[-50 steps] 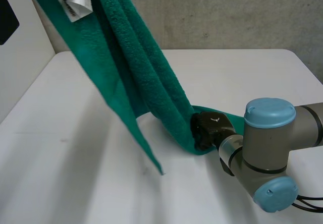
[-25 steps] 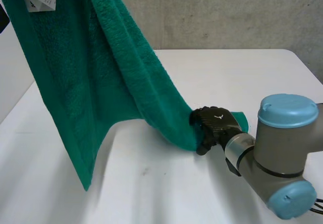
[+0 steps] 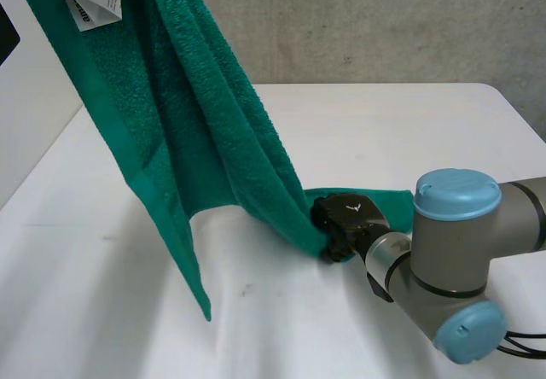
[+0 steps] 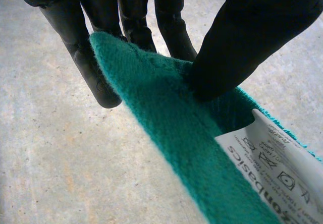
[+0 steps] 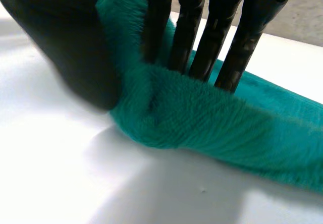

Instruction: Fold the towel.

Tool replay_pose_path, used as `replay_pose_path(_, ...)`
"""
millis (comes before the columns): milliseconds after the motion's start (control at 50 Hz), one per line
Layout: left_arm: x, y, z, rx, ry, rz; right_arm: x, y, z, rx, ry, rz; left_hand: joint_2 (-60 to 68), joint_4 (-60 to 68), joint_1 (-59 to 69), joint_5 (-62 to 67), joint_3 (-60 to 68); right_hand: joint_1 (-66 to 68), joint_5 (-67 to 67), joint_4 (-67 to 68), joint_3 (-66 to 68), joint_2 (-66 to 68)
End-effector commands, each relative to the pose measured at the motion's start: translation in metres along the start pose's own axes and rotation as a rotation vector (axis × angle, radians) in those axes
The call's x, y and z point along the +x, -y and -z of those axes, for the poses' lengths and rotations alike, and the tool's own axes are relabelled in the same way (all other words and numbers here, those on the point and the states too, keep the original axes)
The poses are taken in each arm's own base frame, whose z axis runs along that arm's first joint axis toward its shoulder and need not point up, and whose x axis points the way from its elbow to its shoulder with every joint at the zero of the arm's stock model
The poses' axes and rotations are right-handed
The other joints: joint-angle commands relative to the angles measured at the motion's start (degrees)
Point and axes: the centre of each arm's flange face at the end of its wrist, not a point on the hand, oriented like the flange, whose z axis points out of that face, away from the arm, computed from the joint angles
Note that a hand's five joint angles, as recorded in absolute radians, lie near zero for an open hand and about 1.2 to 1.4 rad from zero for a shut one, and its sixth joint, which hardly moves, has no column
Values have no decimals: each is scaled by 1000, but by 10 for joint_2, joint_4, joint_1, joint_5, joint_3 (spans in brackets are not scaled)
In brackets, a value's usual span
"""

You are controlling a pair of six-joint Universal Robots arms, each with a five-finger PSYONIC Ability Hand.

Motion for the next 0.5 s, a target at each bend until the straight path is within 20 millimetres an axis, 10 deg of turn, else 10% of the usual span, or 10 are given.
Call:
replay_pose_path(20,0,-4,1,-12,1,-4,13,8,-10,54,-86,1,114,114,153,147,116,365,323,309,308,303)
replay_pose_path(140,-7,-14,0,-39,23,-25,9,55,32,135,-65,129,114,114,153,147,116,365,323,309,308,303)
replay_pose_path(320,-30,-57,-1,-156,90,-94,73,116,98,68,-189,474,114,114,153,147,116,365,323,309,308,303)
replay_pose_path(500,-32,-110,22,-331,62,-124,75,149,133,-23,-181,553,114,114,153,147,116,365,323,309,308,303)
